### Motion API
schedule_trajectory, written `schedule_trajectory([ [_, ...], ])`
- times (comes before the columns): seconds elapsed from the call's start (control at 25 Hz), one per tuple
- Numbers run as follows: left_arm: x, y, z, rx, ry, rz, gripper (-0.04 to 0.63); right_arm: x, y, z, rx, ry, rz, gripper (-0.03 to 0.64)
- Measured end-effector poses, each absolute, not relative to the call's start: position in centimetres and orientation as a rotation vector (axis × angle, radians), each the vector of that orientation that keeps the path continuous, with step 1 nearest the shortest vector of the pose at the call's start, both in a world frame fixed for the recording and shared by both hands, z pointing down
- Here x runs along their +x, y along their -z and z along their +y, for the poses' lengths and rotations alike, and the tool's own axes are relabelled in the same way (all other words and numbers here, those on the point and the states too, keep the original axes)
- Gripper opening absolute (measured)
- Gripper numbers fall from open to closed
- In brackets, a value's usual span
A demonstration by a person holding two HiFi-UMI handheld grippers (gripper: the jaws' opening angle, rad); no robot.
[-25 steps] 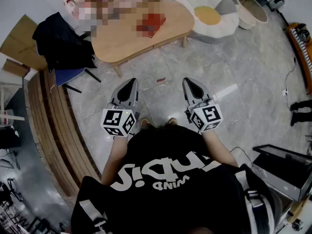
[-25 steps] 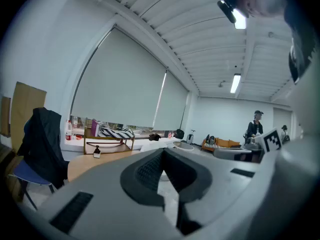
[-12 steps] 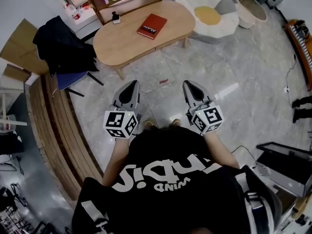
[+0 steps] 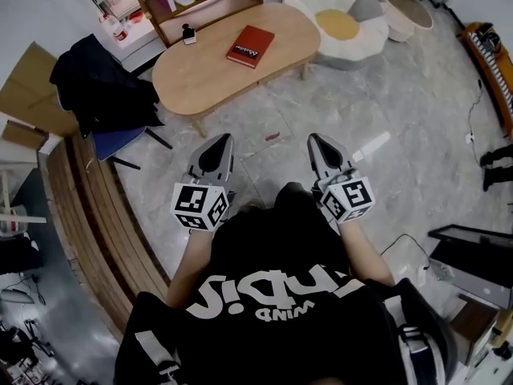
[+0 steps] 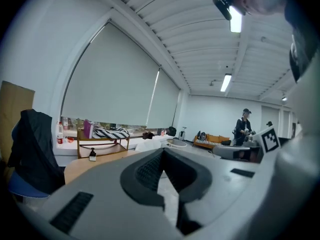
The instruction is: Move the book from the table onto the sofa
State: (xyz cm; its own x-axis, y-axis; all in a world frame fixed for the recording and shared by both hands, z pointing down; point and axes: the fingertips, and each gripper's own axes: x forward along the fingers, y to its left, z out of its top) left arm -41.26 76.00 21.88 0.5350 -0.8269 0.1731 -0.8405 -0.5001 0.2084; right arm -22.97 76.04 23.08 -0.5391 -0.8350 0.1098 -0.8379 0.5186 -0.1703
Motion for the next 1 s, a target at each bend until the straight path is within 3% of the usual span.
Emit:
schedule_trajectory([
  [1.0,-40.8,-23.3,62.5,2.486,-0.066,-1.352,0.008,-23.1,-23.9,62.5,1.512,-0.339,-2.69,-0.003],
])
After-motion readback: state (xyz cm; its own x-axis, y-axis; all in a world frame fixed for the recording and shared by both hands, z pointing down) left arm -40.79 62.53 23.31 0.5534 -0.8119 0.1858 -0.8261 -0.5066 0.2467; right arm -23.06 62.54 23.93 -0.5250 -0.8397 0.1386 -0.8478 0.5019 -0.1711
